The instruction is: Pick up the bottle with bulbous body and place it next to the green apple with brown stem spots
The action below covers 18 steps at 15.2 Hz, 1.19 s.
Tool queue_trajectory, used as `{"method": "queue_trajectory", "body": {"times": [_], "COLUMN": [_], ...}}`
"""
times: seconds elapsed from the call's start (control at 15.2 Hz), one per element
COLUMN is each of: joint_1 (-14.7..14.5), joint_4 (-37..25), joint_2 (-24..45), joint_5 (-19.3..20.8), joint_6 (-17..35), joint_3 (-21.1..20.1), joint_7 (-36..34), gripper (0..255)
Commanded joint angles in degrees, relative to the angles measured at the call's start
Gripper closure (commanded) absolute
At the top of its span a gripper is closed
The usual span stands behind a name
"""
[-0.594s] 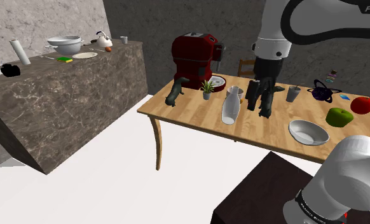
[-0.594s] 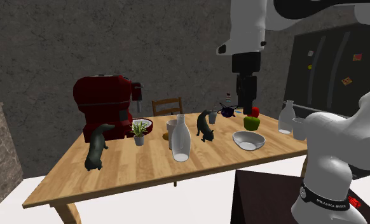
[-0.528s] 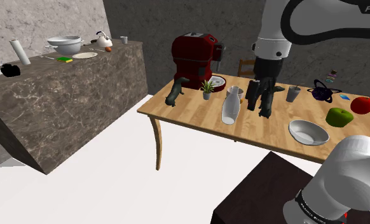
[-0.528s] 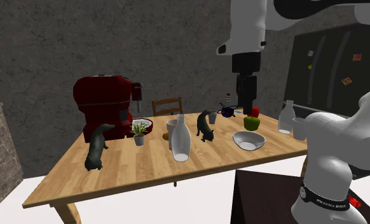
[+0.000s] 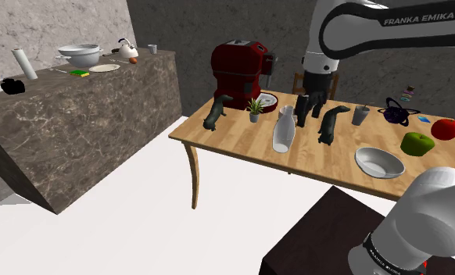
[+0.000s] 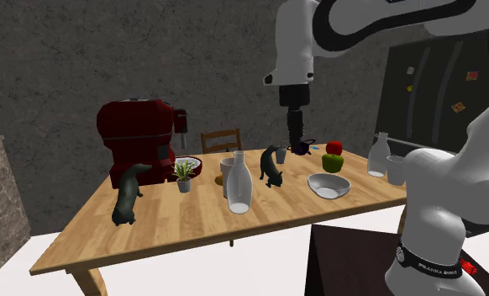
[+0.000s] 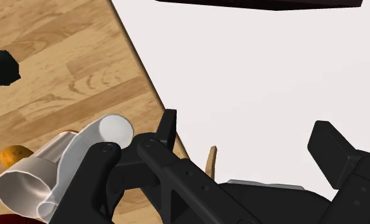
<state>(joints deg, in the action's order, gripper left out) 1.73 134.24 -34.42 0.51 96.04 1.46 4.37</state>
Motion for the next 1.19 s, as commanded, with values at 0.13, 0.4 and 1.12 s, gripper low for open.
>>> {"method": "queue_trajectory", "body": {"times": [0.13, 0.4, 1.12], "joint_1": [1.34, 2.52, 5.89], "joint_4": [-3.82, -8.32, -26.44], "joint_2": [7.22, 14.62, 36.68], "joint_5": [1.81, 2.88, 1.78], "joint_6": [3.32, 6.16, 9.95], "joint_3": [2.79, 5.44, 11.14], "joint_7": [3.40, 6.76, 16.09], "gripper": [0, 0, 0]}}
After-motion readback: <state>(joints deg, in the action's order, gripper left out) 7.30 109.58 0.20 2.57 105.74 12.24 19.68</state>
